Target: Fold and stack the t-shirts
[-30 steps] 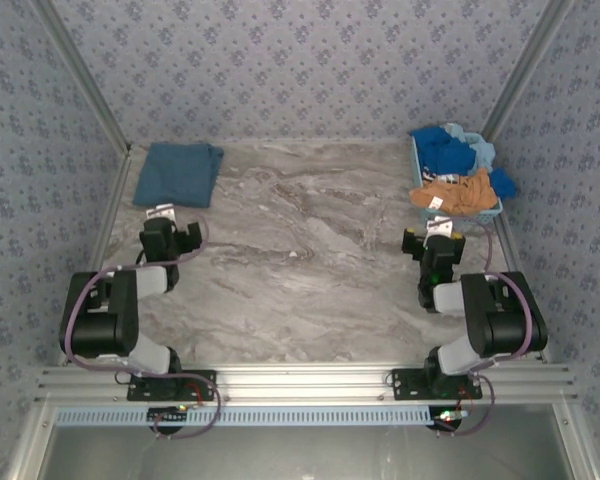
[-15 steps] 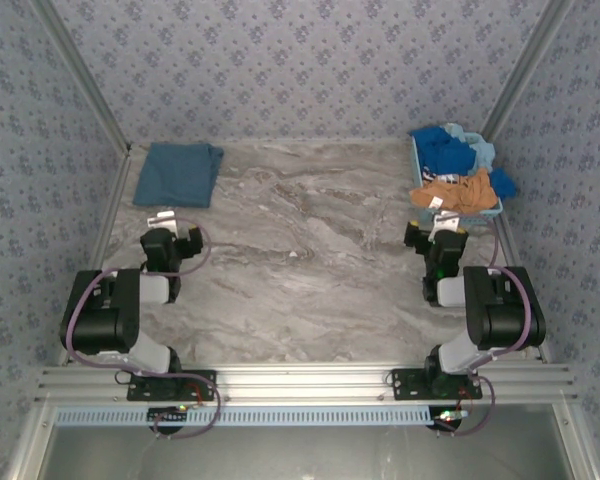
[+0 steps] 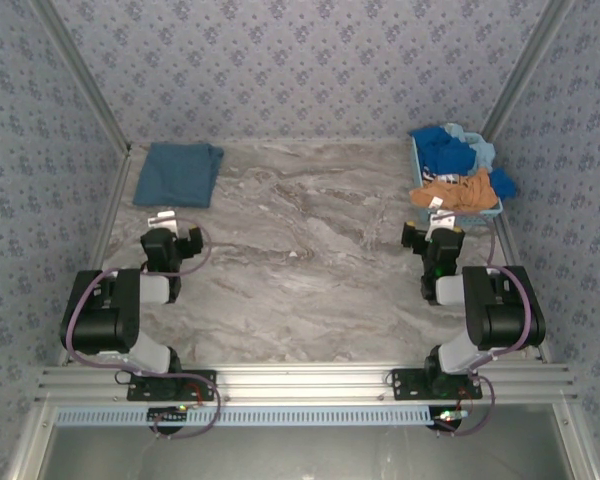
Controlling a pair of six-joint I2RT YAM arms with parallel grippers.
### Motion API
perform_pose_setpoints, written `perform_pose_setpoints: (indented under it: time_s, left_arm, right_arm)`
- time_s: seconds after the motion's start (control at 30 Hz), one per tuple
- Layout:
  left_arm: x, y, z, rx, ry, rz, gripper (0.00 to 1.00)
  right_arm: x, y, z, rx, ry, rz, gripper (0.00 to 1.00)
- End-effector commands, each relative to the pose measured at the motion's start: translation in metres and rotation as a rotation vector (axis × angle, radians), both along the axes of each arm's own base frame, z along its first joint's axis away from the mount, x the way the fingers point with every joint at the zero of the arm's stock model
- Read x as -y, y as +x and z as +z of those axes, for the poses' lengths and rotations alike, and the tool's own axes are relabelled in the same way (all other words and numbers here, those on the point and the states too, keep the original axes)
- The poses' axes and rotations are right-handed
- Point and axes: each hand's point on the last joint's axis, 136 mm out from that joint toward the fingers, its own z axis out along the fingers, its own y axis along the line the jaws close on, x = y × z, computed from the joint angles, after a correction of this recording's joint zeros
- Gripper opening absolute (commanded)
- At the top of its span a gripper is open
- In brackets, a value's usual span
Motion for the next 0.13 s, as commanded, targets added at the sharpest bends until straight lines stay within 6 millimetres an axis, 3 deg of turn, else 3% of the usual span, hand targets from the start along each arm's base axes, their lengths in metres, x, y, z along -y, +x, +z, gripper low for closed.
perform_pose_setpoints:
  time_s: [0.0, 0.1]
  left_arm:
    - [-0.0008, 0.0076, 0.0119, 0.04, 0.018, 0.003, 0.98]
    - [-0.0008, 0.0077, 0.0119, 0.04, 0.017, 0.002, 0.98]
  right_arm:
    - [-0.0029, 0.002, 0.0006, -0.004, -0.016, 0.016, 1.0]
    - [0.003, -0.0016, 0.0007, 0.001, -0.031, -0.018, 1.0]
